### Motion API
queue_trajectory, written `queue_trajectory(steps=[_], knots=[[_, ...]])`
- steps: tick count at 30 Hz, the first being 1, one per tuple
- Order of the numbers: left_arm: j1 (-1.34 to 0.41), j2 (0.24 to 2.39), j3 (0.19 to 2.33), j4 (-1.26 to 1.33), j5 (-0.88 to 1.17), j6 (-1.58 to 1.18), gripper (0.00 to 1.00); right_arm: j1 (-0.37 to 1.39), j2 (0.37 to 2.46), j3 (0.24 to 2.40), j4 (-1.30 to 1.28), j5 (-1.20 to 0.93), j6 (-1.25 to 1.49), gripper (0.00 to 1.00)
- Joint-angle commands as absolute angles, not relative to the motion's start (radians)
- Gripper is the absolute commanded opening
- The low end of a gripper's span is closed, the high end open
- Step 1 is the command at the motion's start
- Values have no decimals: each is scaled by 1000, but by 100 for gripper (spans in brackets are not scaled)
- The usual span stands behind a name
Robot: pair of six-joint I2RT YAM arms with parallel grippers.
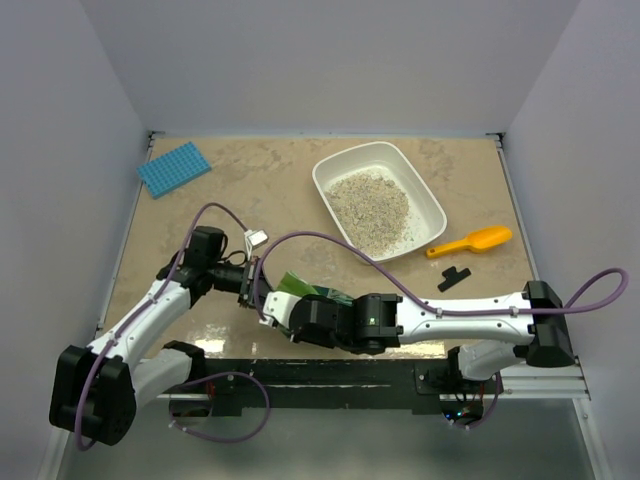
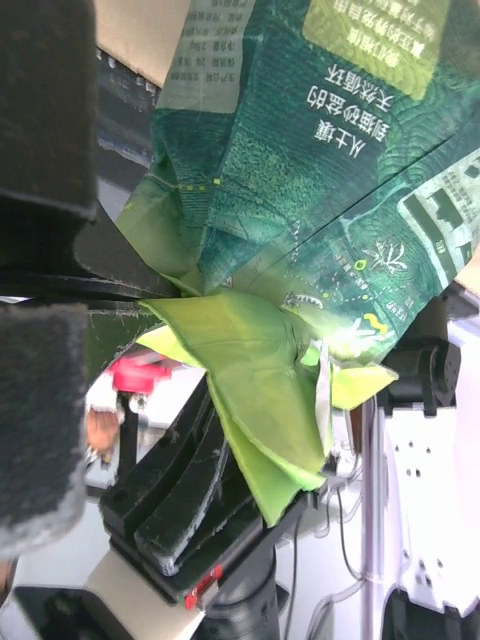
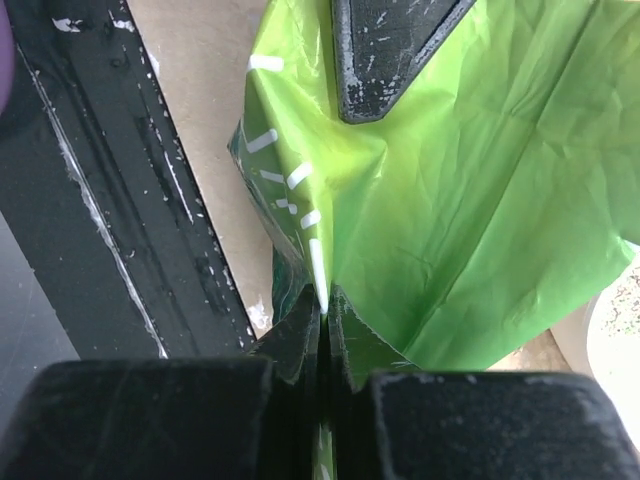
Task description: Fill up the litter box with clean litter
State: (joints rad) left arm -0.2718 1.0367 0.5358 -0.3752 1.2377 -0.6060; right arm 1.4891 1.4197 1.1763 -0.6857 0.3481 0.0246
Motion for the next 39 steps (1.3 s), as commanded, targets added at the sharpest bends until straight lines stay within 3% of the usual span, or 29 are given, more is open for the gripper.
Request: queue_trajectory(steps=[1,2,6,9,17,27,34,39], knots=[[-265,1031,702,-434,1135,-464,4,1496,1465,1190,-715,218,90,0],[-264,1028,731,-464,1103,-406,5,1496,1462,1193,-719,219,98,0],[-262,948,892,-584,846,-281,24,1471,1424,1204,-736,203,133,0],[-265,858,948,-585,737,-198,29,1421,1379,1224,-756,177,156,0],[-345,687,776,-397,949,-150,36,1255,1299,1272,-854,54,196,0],[-555,824,828,-413,888,-6,44,1223,1217,1200,-859,-25,255,0],[-600,697,703,-203,865,107,59,1221,1166,1151,-833,-54,278,0],[-600,707,660,-69,975,127,64,1223,1135,1109,-796,-78,285,0]])
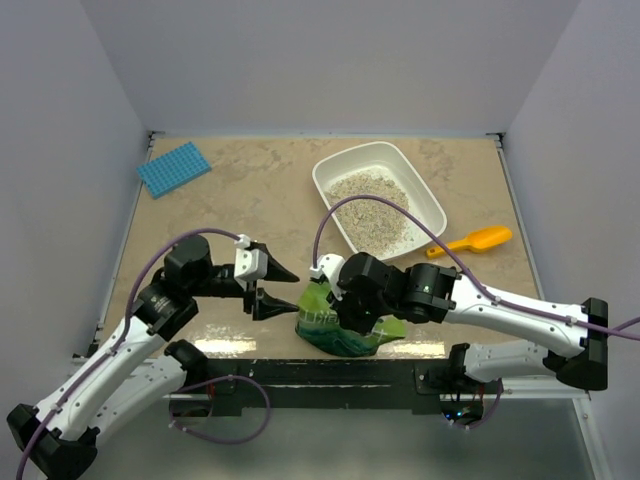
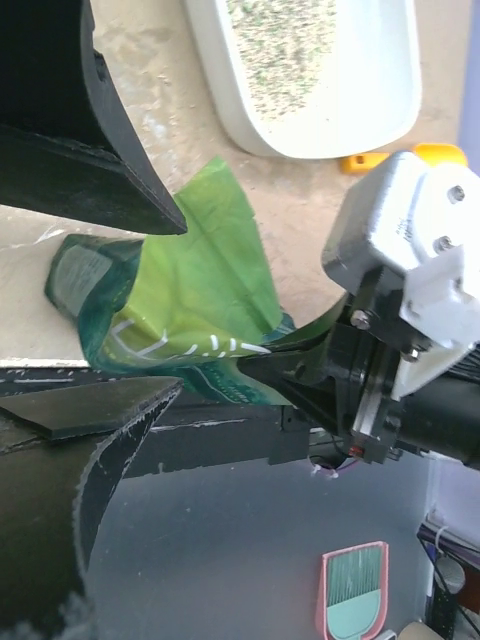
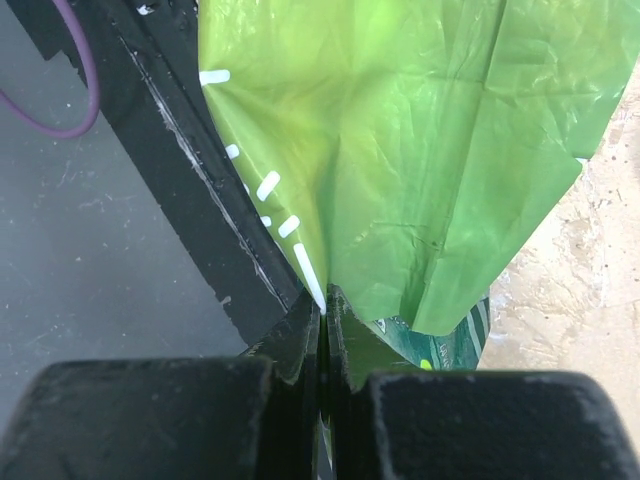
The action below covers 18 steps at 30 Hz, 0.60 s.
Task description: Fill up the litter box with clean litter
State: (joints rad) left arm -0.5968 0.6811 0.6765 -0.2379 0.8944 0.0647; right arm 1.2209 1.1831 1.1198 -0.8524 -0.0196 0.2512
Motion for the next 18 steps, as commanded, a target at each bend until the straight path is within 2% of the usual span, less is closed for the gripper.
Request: queue_trajectory(steps=[1,5,18], knots=[[-603,718,660,-61,1008,133,65,1223,1135,1109,-796,-78,285,0],[-641,797,658,-41,1019,137,70,1223,1132,1106,-801,-80,279,0],[-748,957,693,-84,1025,160,69,1223,1069,1072,-793,-61,293,0]])
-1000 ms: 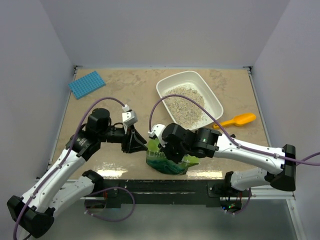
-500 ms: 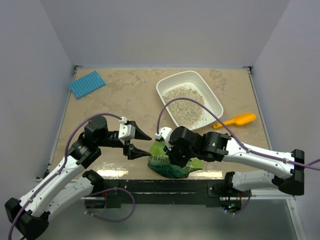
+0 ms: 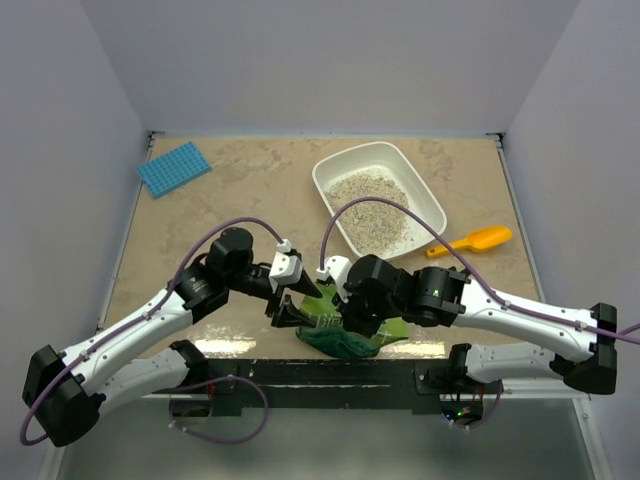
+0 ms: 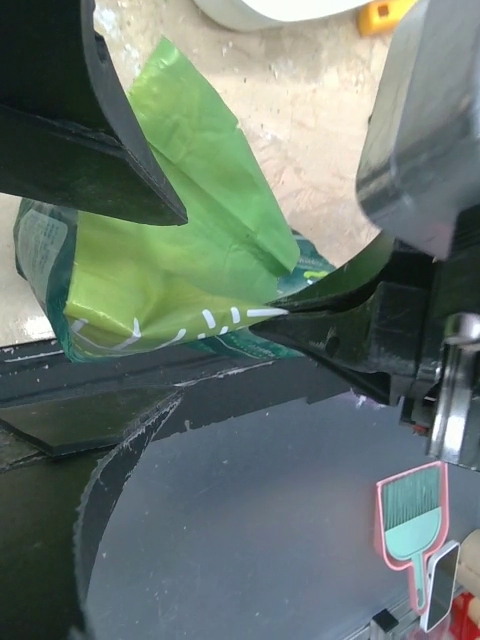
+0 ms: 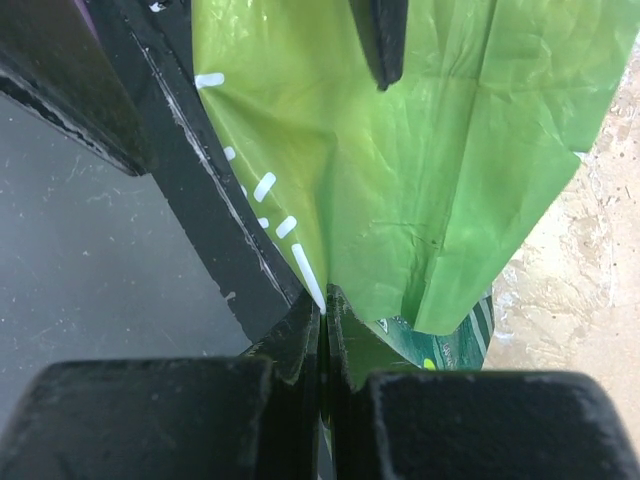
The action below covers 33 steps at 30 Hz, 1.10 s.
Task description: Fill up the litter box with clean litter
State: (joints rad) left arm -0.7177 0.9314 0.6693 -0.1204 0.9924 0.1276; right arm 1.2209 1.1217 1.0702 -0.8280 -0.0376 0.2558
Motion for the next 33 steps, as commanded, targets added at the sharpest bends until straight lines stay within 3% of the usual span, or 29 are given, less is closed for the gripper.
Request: queue_trajectory(steps=[1,20,26,27,29,33], knots=[[-756,971,690,-74,1022,155,69,1223,1068,1071,-795,-60,295,0],[-903,1123,652,100,833,104,66,1223,1052,1057,-769,-66,310,0],[-923,1183,638,95,837,95,42,1223,1039,1054,-765,-60,316,0],[-925,1186,638,86,842,97,25,1223,1039,1052,-764,-58,316,0],[-928,1192,644,60,864,112,1,1223,1039,1049,-764,-60,314,0],[-927,1160,664,-75,842,153,0,1223,1039,1054,-762,-51,314,0]])
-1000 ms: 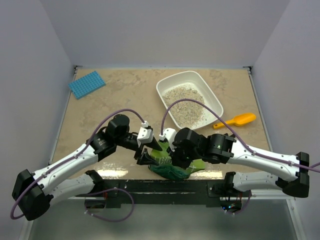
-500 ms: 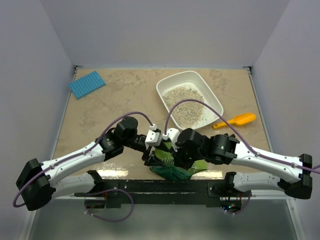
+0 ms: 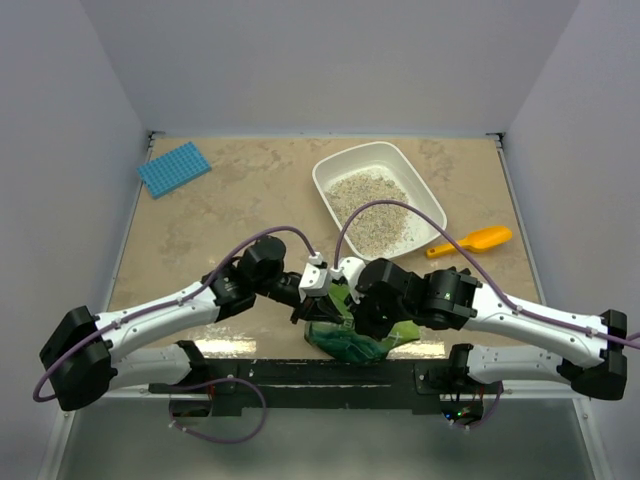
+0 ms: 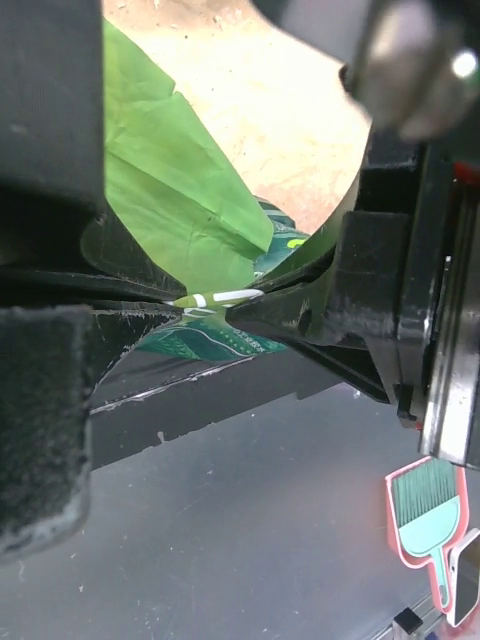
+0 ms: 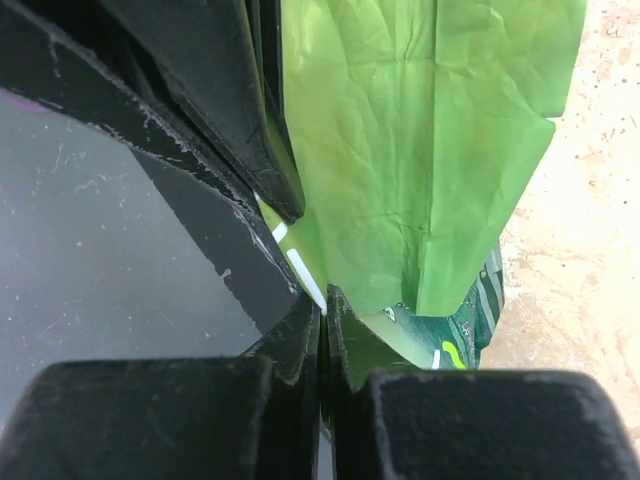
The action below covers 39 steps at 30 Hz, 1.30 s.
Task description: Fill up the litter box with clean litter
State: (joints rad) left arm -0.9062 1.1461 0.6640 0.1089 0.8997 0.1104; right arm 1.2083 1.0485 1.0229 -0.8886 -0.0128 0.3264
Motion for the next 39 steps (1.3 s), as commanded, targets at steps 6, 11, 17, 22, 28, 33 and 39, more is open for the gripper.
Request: queue_trajectory(steps=[6,11,17,22,28,33,39], knots=[[-888,1034,652,-126,769,164,0,1223,1049,1075,-758,-46,290,27],[-787,953,653,-193,784,198,0,1223,1078,1089,-745,-51,265,29],[-729,882,655,-215,766,212,0,1223,1106,1078,-739,-66,252,24],[-719,838,641,-222,761,219,0,1223,1134,1043,-755,-61,256,24],[-718,766,632,-241,729,233,0,1223,1164,1029,-799,-3,285,29],[-716,723,630,-258,687,241,0,1223,1160,1029,-825,11,324,30],[-716,709,624,-252,676,241,0,1223,1109,1005,-859,18,371,24]])
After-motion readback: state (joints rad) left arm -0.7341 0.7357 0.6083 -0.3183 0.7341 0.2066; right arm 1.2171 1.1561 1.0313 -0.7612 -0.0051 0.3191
